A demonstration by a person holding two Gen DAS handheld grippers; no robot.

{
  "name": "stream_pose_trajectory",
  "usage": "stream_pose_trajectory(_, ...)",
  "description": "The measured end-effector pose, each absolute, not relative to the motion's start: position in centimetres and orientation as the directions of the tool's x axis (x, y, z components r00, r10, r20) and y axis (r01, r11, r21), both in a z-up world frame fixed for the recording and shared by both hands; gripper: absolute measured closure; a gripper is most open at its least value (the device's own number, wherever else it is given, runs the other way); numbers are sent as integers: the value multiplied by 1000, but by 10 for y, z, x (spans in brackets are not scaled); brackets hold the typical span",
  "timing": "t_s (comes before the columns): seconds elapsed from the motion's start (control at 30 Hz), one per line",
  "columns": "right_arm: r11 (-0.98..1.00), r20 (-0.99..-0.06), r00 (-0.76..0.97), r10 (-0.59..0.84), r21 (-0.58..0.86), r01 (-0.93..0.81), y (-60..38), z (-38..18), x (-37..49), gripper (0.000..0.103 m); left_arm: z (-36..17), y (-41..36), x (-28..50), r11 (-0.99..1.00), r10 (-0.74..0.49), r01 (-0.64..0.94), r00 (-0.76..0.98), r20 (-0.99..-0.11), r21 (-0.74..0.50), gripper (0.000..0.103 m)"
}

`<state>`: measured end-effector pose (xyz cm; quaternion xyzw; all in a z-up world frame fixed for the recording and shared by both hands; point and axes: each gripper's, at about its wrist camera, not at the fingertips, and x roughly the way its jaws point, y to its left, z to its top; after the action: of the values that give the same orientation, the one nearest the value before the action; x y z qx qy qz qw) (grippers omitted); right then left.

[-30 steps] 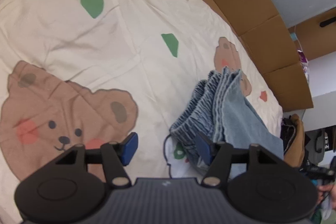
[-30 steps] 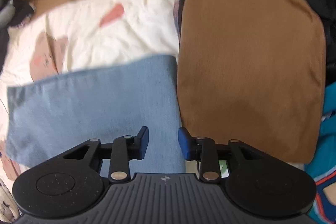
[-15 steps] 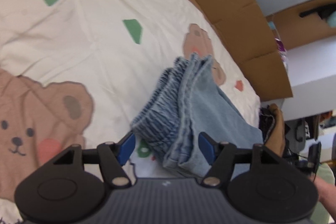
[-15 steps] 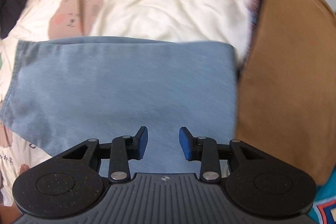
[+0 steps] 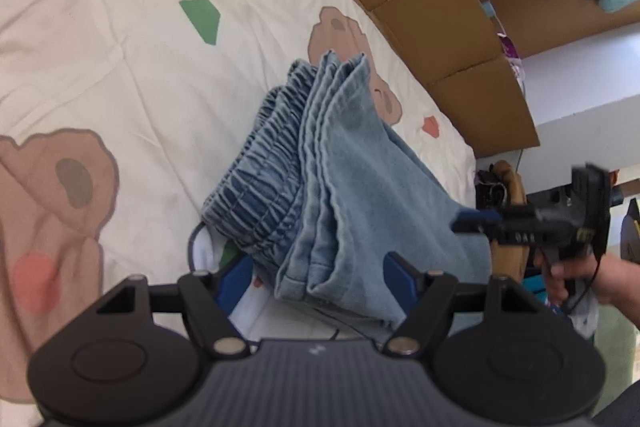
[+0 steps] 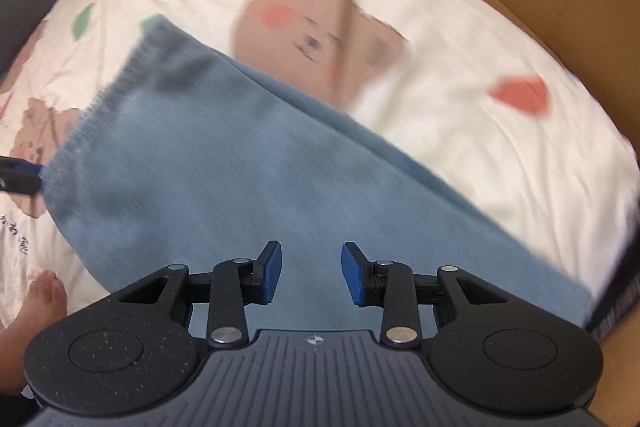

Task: Fold clothes

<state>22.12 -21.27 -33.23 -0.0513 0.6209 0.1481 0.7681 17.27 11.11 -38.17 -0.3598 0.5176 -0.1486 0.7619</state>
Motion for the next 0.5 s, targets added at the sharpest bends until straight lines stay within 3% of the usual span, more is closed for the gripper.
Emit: stream_pose_trajectory(0.5, 816, -913, 256, 317, 125, -564, -128, -321, 300, 63, -408, 108, 179, 612, -663, -174, 420, -620, -772, 30)
